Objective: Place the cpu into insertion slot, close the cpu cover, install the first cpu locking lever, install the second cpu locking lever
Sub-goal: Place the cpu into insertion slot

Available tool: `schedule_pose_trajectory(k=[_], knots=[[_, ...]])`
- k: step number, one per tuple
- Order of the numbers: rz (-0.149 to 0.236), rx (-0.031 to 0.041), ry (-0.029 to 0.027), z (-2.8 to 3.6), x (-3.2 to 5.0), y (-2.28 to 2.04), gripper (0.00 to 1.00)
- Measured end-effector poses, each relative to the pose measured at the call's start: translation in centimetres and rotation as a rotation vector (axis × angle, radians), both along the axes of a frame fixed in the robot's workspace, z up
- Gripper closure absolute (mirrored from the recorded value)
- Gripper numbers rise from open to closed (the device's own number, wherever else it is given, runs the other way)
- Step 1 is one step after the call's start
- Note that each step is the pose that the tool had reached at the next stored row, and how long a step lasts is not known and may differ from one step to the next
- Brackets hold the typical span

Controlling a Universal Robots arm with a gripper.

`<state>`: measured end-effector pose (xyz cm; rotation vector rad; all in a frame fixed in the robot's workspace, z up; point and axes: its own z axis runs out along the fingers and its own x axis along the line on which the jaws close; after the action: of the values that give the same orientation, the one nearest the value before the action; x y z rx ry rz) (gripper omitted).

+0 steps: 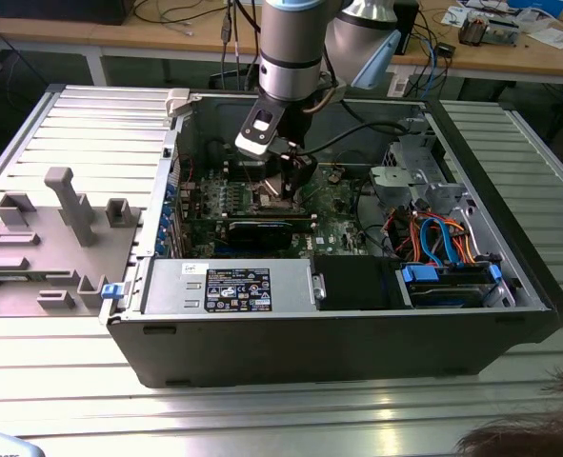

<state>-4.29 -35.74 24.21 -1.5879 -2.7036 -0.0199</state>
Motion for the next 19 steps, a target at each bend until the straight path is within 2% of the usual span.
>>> schedule_pose_trajectory(k=[19], knots=[[-0.028,0.0001,0.0000,-0.06,0.00,0.00,0.45]])
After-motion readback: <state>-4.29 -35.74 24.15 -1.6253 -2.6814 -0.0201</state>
